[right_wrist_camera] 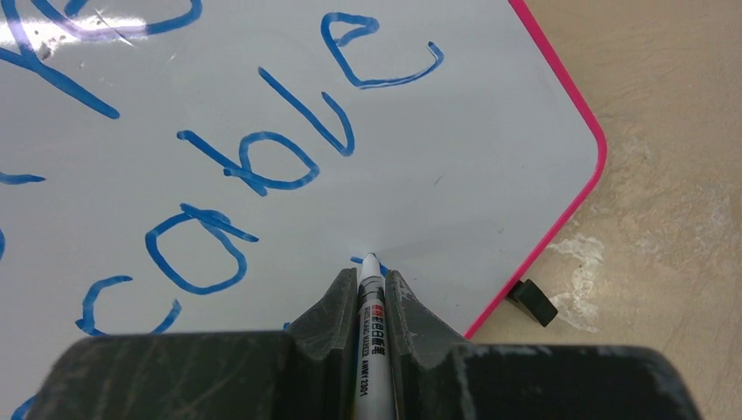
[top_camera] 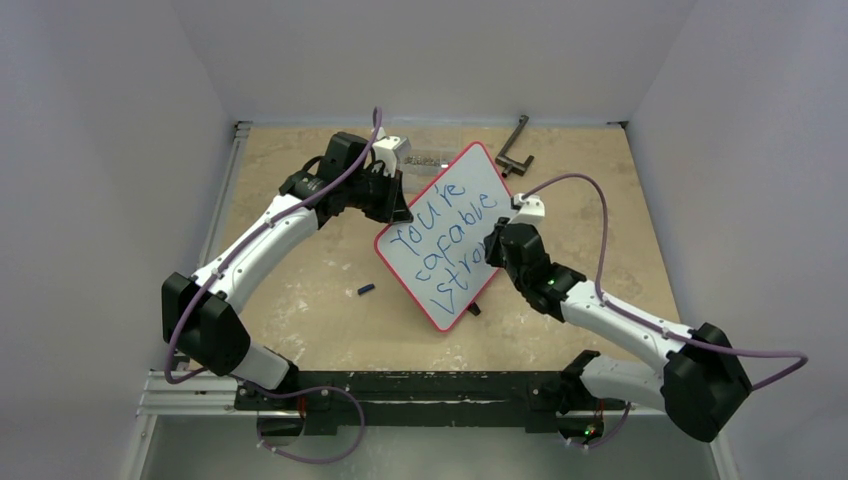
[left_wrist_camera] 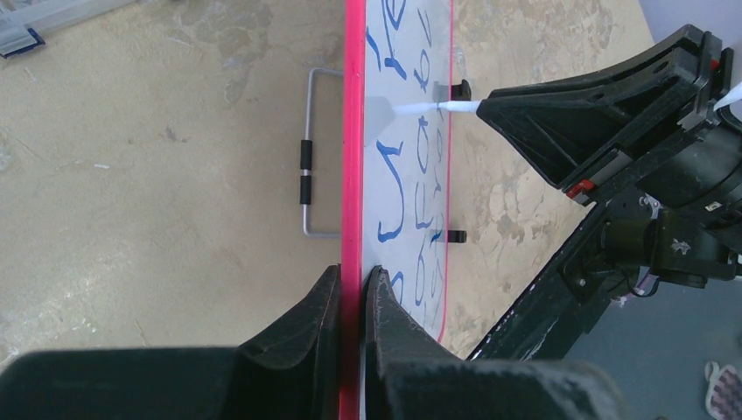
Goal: Write a sentence on the whiteboard
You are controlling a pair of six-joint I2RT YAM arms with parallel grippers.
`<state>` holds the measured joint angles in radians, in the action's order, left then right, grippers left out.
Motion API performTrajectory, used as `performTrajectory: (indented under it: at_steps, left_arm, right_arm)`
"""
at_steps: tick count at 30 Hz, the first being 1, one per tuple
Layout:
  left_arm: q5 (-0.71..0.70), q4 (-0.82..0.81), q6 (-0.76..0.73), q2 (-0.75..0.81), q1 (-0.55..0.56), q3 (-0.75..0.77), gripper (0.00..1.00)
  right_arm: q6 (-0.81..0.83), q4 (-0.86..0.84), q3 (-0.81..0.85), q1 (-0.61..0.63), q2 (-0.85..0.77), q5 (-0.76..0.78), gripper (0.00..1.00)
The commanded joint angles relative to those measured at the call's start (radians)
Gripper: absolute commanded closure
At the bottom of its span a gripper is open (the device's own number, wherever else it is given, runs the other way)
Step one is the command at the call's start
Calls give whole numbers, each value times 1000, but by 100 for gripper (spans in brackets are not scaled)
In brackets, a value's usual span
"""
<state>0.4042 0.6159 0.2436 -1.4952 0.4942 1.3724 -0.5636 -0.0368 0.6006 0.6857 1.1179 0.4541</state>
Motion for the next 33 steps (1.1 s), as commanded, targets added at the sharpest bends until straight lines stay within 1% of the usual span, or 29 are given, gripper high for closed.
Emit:
performTrajectory:
  at_steps: [1, 14, 21, 33]
  left_arm:
    - [-112, 24, -69, 24, -3, -9, 100]
    - [-111, 24, -69, 26, -4, -9, 100]
    - [-111, 24, -69, 29, -4, -9, 100]
    - [-111, 23, -67, 32, -3, -9, 100]
  right_arm:
    - [17, -38, 63, 1, 31, 4, 100]
    - [43, -44, 102, -27, 85, 26, 100]
    - [24, -48, 50, -31, 90, 14, 100]
    - [-5, -39, -31, -31, 49, 6, 100]
